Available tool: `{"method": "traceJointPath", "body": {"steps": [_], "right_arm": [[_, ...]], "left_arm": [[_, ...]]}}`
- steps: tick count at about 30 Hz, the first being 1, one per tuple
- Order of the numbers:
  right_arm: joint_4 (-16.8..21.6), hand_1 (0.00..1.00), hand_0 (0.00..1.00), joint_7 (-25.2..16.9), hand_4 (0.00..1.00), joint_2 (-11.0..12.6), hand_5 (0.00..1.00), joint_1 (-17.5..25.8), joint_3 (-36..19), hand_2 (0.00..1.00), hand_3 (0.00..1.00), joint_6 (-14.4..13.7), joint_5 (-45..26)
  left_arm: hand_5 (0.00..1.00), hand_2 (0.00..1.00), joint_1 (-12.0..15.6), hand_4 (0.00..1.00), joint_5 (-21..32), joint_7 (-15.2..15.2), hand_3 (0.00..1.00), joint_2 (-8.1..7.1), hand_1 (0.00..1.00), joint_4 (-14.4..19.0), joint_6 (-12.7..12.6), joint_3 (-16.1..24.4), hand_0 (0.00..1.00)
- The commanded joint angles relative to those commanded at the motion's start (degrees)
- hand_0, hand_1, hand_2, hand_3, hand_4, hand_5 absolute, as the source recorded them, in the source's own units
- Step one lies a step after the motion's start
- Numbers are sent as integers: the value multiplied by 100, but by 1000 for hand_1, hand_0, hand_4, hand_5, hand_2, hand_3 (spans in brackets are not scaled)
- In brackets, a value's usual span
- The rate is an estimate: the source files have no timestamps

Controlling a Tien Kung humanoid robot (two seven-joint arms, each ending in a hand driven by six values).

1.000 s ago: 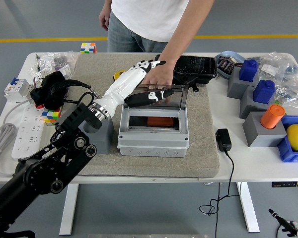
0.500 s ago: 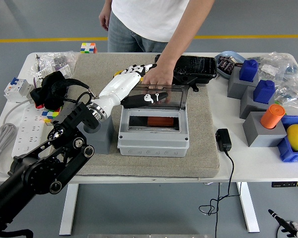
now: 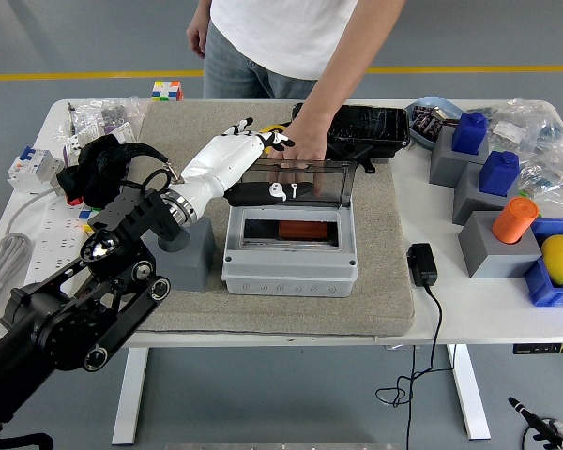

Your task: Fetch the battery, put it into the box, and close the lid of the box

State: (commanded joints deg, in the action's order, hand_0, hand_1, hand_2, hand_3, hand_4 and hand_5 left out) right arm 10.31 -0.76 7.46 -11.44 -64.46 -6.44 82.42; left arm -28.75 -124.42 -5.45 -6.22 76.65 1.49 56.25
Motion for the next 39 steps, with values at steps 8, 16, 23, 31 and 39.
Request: {"method": "traceJointPath", "body": {"steps": [8, 16, 23, 31, 39], "right_arm": [[0, 828, 878, 6, 998, 15, 998, 14, -31, 796, 838, 1, 30], [0, 822, 878, 5, 998, 36, 998, -7, -41, 795, 838, -1, 32], [0, 823, 877, 8, 998, 70, 998, -21, -108, 796, 838, -4, 74], [0, 822, 877, 2, 998, 80, 998, -35, -78, 797, 838, -9, 27], [0, 820, 876, 7, 998, 109, 998, -50, -112, 795, 838, -15, 40]], "left_arm": [[998, 723, 12, 998, -58, -68, 767, -157, 776, 200, 123, -39, 980], [998, 725, 63, 998, -77, -176, 767, -473, 779, 634, 239, -261, 989], [998, 728, 89, 998, -29, -289, 767, -878, 788, 1113, 345, -499, 992], [998, 727, 135, 998, 15, -366, 768, -1195, 791, 1518, 435, -670, 998], [998, 732, 53, 998, 304, -382, 775, -1649, 796, 1766, 516, -1184, 998]]}}
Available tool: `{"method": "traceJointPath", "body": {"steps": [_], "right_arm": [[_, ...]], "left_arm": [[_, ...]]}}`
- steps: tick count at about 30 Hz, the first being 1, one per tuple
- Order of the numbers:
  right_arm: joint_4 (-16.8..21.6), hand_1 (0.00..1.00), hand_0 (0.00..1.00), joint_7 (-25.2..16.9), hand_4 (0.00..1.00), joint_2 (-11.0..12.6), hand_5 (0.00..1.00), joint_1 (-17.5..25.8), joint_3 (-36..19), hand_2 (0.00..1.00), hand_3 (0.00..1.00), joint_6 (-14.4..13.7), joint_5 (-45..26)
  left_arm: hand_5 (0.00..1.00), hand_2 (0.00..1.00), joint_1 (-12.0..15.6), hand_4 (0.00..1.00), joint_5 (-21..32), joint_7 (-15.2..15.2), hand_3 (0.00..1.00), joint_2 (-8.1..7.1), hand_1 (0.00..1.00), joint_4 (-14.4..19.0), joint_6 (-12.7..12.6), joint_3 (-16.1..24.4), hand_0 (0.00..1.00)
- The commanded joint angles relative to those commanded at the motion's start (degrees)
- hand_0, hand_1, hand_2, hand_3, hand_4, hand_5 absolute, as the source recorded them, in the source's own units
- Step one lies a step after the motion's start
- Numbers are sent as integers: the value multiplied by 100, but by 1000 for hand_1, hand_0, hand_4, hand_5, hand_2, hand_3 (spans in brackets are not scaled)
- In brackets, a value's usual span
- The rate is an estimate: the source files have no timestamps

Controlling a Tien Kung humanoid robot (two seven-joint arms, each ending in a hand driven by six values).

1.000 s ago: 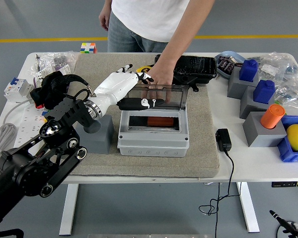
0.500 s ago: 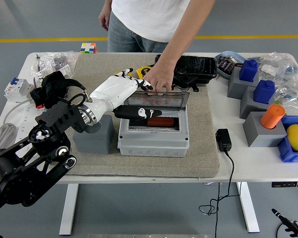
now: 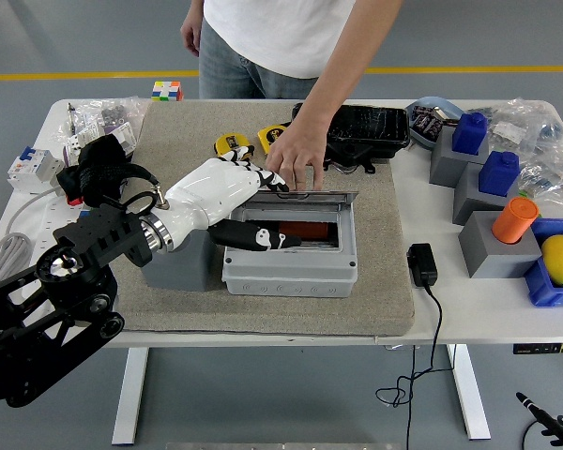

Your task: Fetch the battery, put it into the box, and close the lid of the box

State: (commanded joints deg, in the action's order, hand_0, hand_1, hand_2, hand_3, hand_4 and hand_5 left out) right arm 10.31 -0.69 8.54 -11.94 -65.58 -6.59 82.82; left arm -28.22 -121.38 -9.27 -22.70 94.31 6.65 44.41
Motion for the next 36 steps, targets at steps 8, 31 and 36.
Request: {"method": "traceJointPath", "body": {"steps": [8, 31, 36], "right_arm": [[0, 819, 875, 3, 998, 22, 998, -1, -15, 796, 838, -8, -4], [0, 818, 875, 4, 998, -30, 998, 30, 23, 795, 838, -11, -18], [0, 818, 875, 4, 998, -38, 998, 25, 19, 795, 838, -10, -21]], "left_arm": [[998, 736, -54, 998, 370, 52, 784, -490, 800, 160, 59, -678, 998], [998, 733, 371, 998, 303, 315, 788, -121, 799, -42, -169, 214, 996], [998, 733, 498, 998, 380, 691, 788, 89, 799, -304, -463, 594, 996]]}}
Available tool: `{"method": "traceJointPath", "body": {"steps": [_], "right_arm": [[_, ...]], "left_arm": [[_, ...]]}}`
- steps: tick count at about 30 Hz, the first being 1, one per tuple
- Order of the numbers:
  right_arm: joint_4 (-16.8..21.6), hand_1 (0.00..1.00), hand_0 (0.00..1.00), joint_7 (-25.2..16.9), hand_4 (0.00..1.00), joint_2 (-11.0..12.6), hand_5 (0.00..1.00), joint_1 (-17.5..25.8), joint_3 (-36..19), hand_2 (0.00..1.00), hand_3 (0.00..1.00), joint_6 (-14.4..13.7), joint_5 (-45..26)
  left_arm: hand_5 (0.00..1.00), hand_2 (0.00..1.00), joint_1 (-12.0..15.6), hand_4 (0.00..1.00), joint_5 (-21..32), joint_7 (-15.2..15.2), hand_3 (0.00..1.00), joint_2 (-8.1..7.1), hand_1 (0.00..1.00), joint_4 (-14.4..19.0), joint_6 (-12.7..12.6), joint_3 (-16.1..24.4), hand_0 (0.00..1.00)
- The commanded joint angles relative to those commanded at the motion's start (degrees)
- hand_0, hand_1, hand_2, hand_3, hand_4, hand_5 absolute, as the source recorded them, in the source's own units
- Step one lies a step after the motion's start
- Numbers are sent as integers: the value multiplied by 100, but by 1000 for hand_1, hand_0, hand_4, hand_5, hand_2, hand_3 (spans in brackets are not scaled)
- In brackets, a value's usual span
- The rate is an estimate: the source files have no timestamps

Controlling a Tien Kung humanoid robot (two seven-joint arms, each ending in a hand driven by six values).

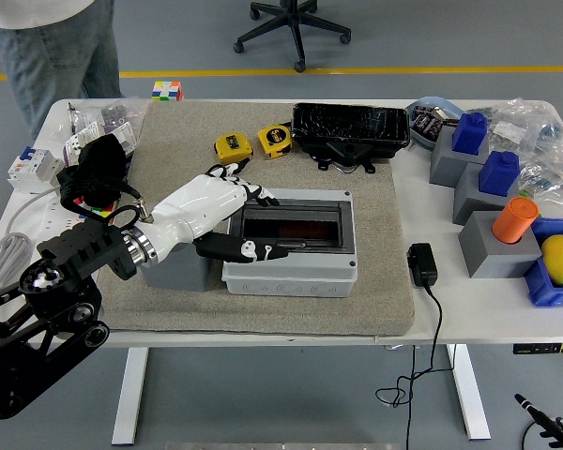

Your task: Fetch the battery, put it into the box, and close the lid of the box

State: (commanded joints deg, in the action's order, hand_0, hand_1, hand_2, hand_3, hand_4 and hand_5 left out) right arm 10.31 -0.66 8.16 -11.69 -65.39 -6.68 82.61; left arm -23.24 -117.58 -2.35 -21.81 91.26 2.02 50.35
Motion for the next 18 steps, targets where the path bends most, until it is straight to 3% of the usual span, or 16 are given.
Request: {"method": "traceJointPath", "body": {"steps": [1, 3, 6, 7, 12, 13, 18], "right_arm": [[0, 818, 875, 3, 998, -3, 998, 2, -15, 794, 837, 3, 14], [0, 818, 875, 4, 998, -11, 998, 7, -25, 794, 837, 4, 20], [0, 818, 875, 7, 998, -27, 998, 16, -47, 794, 837, 5, 34], [0, 818, 875, 8, 998, -37, 998, 29, -55, 794, 837, 6, 39], [0, 818, 875, 6, 998, -48, 998, 36, -57, 794, 837, 11, 53], [0, 818, 875, 4, 998, -50, 998, 36, -53, 794, 837, 12, 50], [0, 818, 875, 5, 998, -71, 998, 47, -89, 794, 837, 12, 67]], "left_arm": [[998, 773, 36, 998, 147, 258, 773, 51, 817, -109, -187, 100, 835], [998, 773, 99, 998, 419, 726, 773, 144, 817, -268, -459, 253, 835], [998, 773, 201, 998, 701, 1239, 773, 283, 817, -433, -635, 495, 835], [998, 824, 256, 998, 859, 1335, 797, 359, 864, -527, -614, 619, 833], [998, 824, 387, 998, 1558, 1513, 797, 564, 864, -838, -511, 1061, 833], [998, 911, 409, 998, 1719, 1527, 863, 600, 947, -893, -461, 1150, 903], [998, 911, 467, 998, 2572, 1504, 863, 828, 947, -1231, 7, 1612, 903]]}}
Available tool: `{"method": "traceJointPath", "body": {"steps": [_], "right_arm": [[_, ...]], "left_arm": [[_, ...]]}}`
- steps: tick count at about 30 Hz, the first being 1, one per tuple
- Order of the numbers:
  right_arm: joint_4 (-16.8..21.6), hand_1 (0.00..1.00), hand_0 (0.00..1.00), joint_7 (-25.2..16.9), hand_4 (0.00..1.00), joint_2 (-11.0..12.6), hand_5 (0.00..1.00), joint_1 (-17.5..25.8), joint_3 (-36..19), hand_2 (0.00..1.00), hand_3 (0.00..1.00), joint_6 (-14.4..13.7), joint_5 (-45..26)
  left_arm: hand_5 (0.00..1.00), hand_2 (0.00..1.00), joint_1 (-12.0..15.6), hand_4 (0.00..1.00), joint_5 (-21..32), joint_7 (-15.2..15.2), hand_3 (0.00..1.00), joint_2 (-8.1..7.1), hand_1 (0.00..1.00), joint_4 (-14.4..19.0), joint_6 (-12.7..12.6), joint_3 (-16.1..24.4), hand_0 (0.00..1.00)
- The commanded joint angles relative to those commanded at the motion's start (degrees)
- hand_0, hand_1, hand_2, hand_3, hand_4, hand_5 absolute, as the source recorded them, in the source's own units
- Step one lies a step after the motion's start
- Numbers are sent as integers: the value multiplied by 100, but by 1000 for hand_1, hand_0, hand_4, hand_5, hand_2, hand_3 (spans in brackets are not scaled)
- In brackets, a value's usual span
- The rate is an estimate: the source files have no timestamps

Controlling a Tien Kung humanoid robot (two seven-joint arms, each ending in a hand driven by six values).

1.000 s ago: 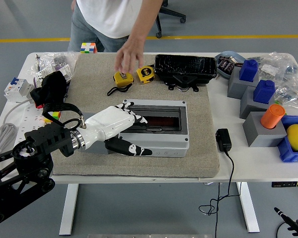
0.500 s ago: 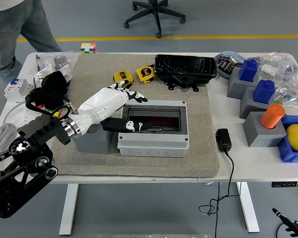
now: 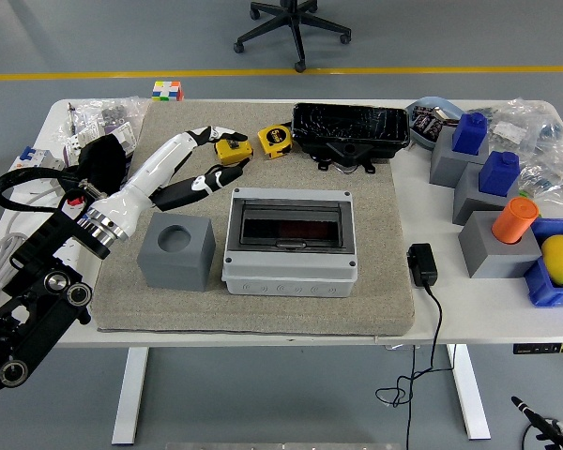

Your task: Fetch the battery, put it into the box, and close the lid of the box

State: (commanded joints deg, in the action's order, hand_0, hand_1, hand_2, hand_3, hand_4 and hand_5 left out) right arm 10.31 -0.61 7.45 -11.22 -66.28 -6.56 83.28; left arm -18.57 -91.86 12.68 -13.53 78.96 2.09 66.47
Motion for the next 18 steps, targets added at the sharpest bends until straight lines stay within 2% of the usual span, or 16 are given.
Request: {"method": "traceJointPath", "body": {"steps": [1, 3, 5, 8, 14, 18], "right_arm": [[0, 818, 875, 6, 998, -13, 998, 4, -15, 795, 837, 6, 17], [0, 818, 875, -6, 998, -31, 998, -4, 22, 795, 837, 3, -30], [0, 818, 875, -7, 998, -38, 998, -21, 16, 795, 837, 4, -29], [0, 818, 873, -10, 998, -34, 998, -40, 11, 794, 837, 1, -36], [0, 818, 875, -3, 998, -50, 998, -16, -36, 793, 837, 10, 12], [0, 818, 875, -7, 998, -62, 998, -33, -43, 793, 837, 11, 10]], "left_arm": [[998, 988, -13, 998, 245, -32, 956, 62, 998, -124, 176, 75, 998], [998, 988, -30, 998, 729, -65, 956, 174, 998, -313, 472, 237, 998], [998, 988, -42, 998, 1213, -28, 956, 264, 998, -441, 635, 403, 998], [998, 998, -67, 998, 1921, 21, 979, 326, 998, -602, 743, 658, 998], [998, 998, -103, 998, 3358, 96, 985, 333, 998, -857, 935, 1075, 998], [998, 998, -123, 998, 4326, 136, 985, 325, 998, -1011, 1074, 1193, 998]]}}
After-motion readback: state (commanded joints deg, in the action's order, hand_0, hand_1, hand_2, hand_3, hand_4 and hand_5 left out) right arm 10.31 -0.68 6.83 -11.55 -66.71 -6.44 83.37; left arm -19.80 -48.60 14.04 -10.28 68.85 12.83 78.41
